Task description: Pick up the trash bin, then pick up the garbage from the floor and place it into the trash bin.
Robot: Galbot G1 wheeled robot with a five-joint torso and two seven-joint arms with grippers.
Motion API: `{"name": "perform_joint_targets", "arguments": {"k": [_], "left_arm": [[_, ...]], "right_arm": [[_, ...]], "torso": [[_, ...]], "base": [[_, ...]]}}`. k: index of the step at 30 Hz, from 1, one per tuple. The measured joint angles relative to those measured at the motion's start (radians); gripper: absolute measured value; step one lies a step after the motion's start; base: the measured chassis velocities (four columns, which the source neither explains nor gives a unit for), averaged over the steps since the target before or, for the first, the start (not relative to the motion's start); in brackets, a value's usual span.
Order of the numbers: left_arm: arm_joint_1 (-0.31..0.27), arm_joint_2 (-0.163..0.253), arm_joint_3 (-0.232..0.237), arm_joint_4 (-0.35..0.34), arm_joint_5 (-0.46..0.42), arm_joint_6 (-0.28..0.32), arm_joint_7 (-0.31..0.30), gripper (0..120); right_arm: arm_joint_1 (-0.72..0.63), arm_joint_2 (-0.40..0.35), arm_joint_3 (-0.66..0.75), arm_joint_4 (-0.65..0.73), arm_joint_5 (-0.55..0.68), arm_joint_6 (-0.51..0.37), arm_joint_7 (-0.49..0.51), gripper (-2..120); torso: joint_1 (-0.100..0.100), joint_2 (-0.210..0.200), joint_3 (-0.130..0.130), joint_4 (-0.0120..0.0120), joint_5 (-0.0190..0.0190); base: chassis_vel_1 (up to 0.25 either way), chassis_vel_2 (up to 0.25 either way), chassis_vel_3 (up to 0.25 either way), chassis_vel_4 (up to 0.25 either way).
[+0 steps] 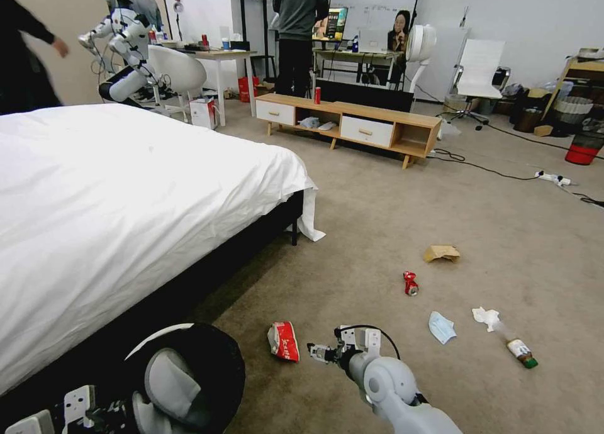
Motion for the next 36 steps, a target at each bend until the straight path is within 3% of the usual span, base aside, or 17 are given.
{"name": "perform_joint_targets", "arguments": {"k": [24,36], "left_arm": [[0.004,-0.012,-0.002,-0.014,0.004,0.0,0.004,1],[0.002,-0.015,-0.005,-0.006,0.005,0.0,0.005,1]], "right_arm": [[0.084,0.017,-0.055,-0.076,0.001,0.036,-0.021,100],[0.149,0.073,-0.117,-0.145,0.018,0.067,-0.027,100]], "torso": [[0.0,0.0,0.0,0.0,0.0001],[0.0,0.0,0.0,0.0,0.0001]], "base": [[0.0,0.0,0.0,0.0],[0.0,0.0,0.0,0.0]]}}
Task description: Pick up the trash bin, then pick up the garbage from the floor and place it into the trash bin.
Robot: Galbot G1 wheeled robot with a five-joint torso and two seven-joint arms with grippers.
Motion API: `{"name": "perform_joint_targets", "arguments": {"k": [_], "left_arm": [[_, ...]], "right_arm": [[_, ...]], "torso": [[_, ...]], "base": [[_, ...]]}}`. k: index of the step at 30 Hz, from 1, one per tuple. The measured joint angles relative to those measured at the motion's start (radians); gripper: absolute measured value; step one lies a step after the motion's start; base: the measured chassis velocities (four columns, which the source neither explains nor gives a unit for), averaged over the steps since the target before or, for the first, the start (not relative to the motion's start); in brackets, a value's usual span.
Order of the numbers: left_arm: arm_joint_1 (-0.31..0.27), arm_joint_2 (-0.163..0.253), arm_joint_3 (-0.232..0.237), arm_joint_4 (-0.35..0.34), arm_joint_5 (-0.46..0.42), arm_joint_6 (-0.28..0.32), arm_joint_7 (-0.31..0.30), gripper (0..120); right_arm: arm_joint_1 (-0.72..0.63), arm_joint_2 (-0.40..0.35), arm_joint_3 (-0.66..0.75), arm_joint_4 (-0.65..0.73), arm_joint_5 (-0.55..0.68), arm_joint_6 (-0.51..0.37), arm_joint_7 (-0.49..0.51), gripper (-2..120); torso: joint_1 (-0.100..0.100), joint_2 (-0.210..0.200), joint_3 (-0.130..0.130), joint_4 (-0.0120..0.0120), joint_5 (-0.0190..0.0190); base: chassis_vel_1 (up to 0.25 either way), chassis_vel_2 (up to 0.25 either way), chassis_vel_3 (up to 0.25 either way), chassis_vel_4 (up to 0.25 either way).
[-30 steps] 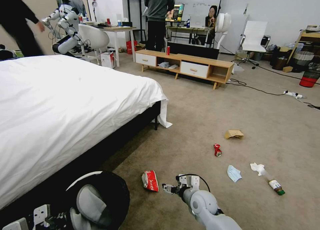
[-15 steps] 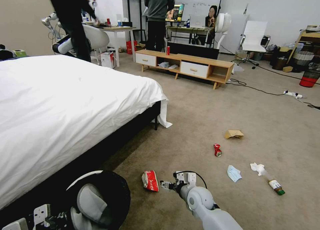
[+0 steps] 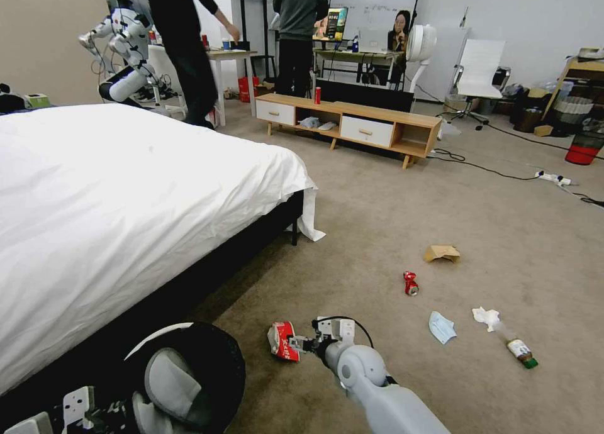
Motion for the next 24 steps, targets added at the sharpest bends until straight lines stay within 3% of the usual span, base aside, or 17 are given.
{"name": "perform_joint_targets", "arguments": {"k": [5,24], "left_arm": [[0.0,-0.004,-0.006,0.002,0.001,0.0,0.002,1],[0.01,-0.026,0.001,0.002,0.025,0.0,0.021,1]], "right_arm": [[0.09,0.043,-0.032,-0.115,-0.009,0.021,-0.021,100],[0.186,0.16,-0.043,-0.397,-0.121,0.108,-0.12,100]], "torso": [[0.0,0.0,0.0,0.0,-0.0001],[0.0,0.0,0.0,0.0001,0.0]], "base": [[0.0,0.0,0.0,0.0],[0.0,0.0,0.0,0.0]]}}
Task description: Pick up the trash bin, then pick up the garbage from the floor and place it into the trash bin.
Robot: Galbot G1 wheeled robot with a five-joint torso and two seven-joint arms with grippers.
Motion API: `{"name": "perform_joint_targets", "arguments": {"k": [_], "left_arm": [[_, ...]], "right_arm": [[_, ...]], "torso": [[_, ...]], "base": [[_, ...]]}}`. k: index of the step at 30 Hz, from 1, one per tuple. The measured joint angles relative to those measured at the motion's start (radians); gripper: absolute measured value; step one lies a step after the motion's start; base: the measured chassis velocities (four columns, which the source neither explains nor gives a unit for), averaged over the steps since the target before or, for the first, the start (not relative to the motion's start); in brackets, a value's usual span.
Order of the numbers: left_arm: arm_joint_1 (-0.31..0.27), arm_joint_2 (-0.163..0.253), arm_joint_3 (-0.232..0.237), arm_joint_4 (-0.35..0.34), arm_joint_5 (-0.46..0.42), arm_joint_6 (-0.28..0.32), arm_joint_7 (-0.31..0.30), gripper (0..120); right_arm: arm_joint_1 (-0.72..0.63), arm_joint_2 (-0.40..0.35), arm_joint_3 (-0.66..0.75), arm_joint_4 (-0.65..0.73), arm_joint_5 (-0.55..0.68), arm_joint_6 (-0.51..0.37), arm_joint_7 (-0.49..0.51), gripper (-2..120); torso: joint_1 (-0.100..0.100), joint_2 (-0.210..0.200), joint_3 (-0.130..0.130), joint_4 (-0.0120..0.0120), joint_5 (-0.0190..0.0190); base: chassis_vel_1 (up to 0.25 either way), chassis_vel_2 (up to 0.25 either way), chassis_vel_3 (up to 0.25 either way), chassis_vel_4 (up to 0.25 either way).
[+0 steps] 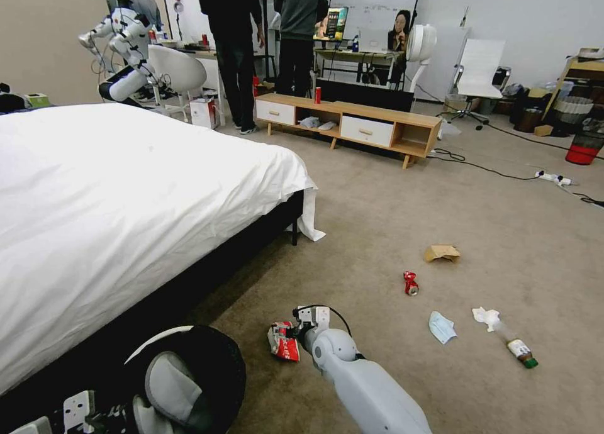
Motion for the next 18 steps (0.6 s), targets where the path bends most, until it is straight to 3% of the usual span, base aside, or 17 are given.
{"name": "perform_joint_targets", "arguments": {"k": [8,18], "left_arm": [[0.007,-0.003,-0.003,-0.005,0.003,0.0,0.007,1],[0.011,-0.013,-0.004,-0.012,0.008,0.0,0.014,1]], "right_arm": [[0.032,0.066,0.007,-0.133,-0.073,0.071,-0.068,100],[0.052,0.071,0.026,-0.232,-0.13,0.129,-0.122,100]], "torso": [[0.0,0.0,0.0,0.0001,0.0001],[0.0,0.0,0.0,0.0,0.0002]], "base": [[0.0,0.0,0.0,0.0],[0.0,0.0,0.0,0.0]]}}
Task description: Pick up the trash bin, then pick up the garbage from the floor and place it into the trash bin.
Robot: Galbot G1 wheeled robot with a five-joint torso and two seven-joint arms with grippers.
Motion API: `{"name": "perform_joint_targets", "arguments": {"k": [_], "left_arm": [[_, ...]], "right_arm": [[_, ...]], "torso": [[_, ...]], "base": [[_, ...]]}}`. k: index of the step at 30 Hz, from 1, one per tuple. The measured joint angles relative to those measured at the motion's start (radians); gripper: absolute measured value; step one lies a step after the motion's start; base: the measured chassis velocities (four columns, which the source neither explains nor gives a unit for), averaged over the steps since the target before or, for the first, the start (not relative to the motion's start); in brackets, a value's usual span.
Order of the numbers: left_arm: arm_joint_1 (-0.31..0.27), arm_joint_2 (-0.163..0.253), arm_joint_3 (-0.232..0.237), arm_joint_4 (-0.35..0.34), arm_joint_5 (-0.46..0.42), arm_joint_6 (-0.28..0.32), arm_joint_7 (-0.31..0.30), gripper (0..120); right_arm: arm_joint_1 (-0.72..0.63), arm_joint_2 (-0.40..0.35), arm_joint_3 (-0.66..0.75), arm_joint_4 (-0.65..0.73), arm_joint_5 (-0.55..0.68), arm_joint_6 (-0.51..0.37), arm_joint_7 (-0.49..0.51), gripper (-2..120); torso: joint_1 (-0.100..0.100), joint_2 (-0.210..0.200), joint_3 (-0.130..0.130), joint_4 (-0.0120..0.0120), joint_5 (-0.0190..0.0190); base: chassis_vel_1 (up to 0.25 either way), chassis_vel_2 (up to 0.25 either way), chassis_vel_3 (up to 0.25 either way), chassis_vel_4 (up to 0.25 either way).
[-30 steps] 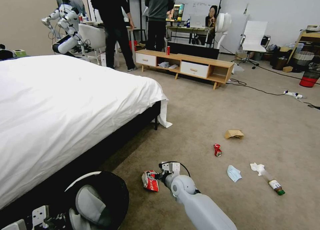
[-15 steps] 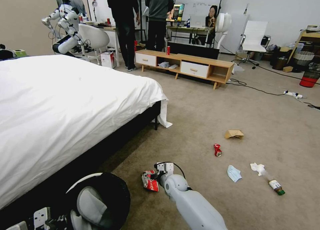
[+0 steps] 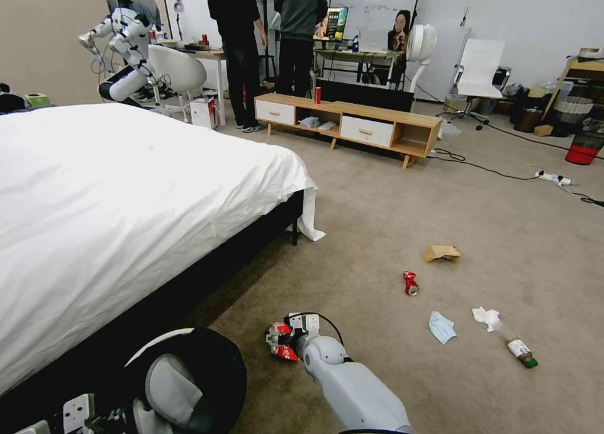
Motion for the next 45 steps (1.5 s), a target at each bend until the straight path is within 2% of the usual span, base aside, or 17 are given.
{"name": "perform_joint_targets", "arguments": {"k": [10,32,40,44,45], "left_arm": [[0.015,-0.022,-0.001,-0.014,0.02,0.0,0.016,1],[0.022,-0.034,0.001,-0.009,0.042,0.0,0.037,1],[0.022,-0.034,-0.001,0.002,0.048,0.0,0.041,1],[0.012,-0.031,0.0,0.013,0.048,0.0,0.041,1],[0.003,-0.031,0.002,0.019,0.048,0.0,0.042,1]], "right_arm": [[0.034,-0.002,0.04,-0.123,-0.069,0.057,-0.063,100],[0.047,-0.003,0.09,-0.233,-0.157,0.06,-0.087,100],[0.038,-0.003,0.092,-0.193,-0.127,0.06,-0.103,100],[0.003,-0.003,0.067,-0.091,-0.08,0.022,-0.073,100],[-0.021,-0.005,0.048,-0.015,-0.041,0.003,-0.05,100]], "torso": [[0.0,0.0,0.0,-0.0001,-0.0001],[0.0,0.0,0.0,0.0,-0.0001],[0.0,0.0,0.0,0.0,-0.0003],[0.0,0.0,0.0,0.0,-0.0004],[0.0,0.0,0.0,0.0004,0.0002]], "base": [[0.0,0.0,0.0,0.0],[0.0,0.0,0.0,0.0],[0.0,0.0,0.0,0.0],[0.0,0.0,0.0,0.0],[0.0,0.0,0.0,0.0]]}}
